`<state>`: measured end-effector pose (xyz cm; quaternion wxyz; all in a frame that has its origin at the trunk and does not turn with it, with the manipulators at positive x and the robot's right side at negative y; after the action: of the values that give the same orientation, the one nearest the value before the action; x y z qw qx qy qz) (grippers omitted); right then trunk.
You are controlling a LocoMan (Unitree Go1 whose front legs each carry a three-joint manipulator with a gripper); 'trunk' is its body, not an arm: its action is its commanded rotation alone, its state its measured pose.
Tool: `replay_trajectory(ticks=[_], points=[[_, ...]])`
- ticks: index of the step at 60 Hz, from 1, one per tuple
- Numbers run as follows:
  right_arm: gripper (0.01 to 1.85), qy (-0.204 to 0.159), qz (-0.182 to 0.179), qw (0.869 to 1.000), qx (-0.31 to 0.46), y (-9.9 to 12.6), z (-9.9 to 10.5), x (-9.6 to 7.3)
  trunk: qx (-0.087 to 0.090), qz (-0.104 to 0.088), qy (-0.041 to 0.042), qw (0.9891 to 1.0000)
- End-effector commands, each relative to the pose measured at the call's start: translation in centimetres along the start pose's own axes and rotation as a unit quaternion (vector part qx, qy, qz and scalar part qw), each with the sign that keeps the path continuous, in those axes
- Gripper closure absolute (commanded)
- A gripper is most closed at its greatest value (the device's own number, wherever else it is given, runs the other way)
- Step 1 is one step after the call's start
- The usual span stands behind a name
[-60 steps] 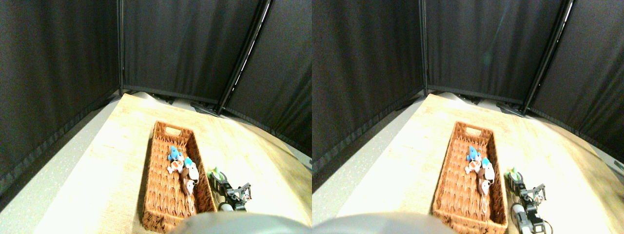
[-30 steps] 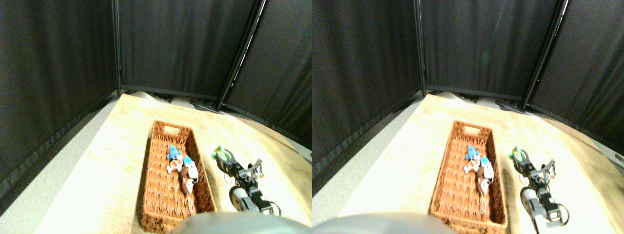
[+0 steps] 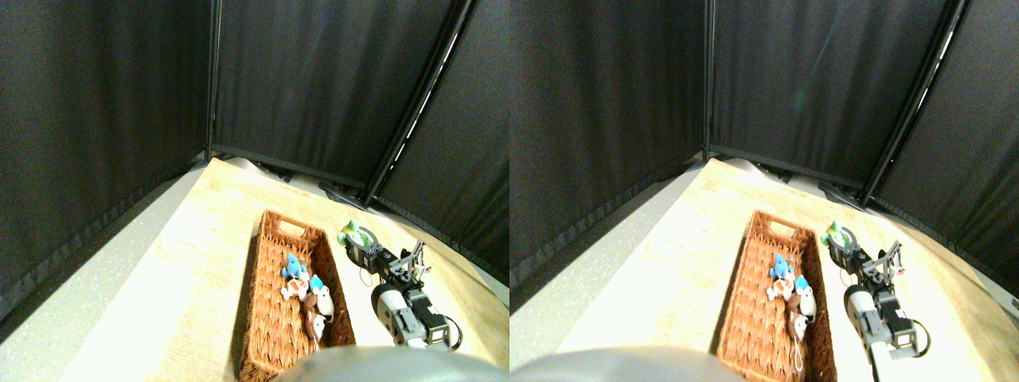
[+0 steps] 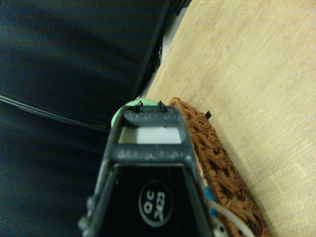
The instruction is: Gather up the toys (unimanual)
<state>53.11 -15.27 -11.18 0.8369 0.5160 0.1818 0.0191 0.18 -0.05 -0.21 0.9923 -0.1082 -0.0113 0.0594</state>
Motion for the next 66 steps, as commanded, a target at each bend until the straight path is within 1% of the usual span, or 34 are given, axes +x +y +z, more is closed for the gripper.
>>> replay_trajectory(ticks=[1,4,8,12,17,27,32,33,36,40,46,48,49,50,51,52,53,54,56,57,58,66], points=[[1.80,0.007,0.012,1.000,0.008,0.8,-0.6,0.1,-0.004,0.020,-0.0127,0.9997],[1.80,0.008,0.010,1.000,0.007,1.0,-0.8,0.1,-0.006,0.023,-0.0136,0.9996],[1.80,0.026,0.022,0.999,-0.006,1.4,-1.5,0.4,-0.011,0.027,-0.0134,0.9995],[1.80,0.024,0.017,0.999,-0.017,1.6,-2.2,0.4,-0.015,0.030,-0.0147,0.9993],[1.80,0.026,0.016,0.999,-0.018,1.6,-3.1,0.5,-0.021,0.034,-0.0127,0.9991],[1.80,0.048,0.014,0.999,-0.019,1.4,-4.7,0.9,-0.029,0.039,-0.0121,0.9987],[1.80,0.053,0.010,0.998,-0.018,1.3,-5.2,1.0,-0.033,0.041,-0.0111,0.9986],[1.80,0.060,0.004,0.998,-0.012,1.3,-5.6,1.0,-0.034,0.041,-0.0108,0.9985],[1.80,0.066,0.005,0.998,-0.006,1.2,-5.8,1.0,-0.035,0.041,-0.0104,0.9985],[1.80,0.069,-0.009,0.998,0.010,1.0,-6.2,1.0,-0.037,0.042,-0.0104,0.9984],[1.80,0.074,-0.019,0.997,0.013,0.6,-6.3,1.0,-0.038,0.042,-0.0106,0.9983],[1.66,0.081,-0.025,0.996,0.012,0.5,-6.2,1.0,-0.037,0.041,-0.0110,0.9984],[1.42,0.080,-0.030,0.996,0.009,0.5,-6.2,0.9,-0.037,0.041,-0.0114,0.9984],[1.42,0.080,-0.030,0.996,0.009,0.5,-6.2,0.9,-0.037,0.041,-0.0114,0.9984],[1.21,0.089,-0.030,0.996,0.005,0.4,-6.1,0.9,-0.037,0.040,-0.0112,0.9984],[1.12,0.097,-0.028,0.995,0.002,0.4,-6.1,0.9,-0.037,0.040,-0.0112,0.9984],[0.97,0.104,-0.029,0.994,0.002,0.4,-6.0,0.9,-0.036,0.040,-0.0119,0.9985],[0.86,0.107,-0.033,0.994,0.005,0.3,-5.9,0.9,-0.036,0.040,-0.0119,0.9985],[0.86,0.107,-0.033,0.994,0.005,0.3,-5.9,0.9,-0.036,0.040,-0.0119,0.9985],[0.74,0.109,-0.032,0.993,0.008,0.2,-5.9,1.0,-0.035,0.039,-0.0114,0.9985],[0.69,0.110,-0.031,0.993,0.008,0.2,-5.8,1.0,-0.035,0.039,-0.0116,0.9986],[0.79,0.104,-0.029,0.994,0.014,-0.1,-5.4,1.5,-0.033,0.036,-0.0116,0.9987]])
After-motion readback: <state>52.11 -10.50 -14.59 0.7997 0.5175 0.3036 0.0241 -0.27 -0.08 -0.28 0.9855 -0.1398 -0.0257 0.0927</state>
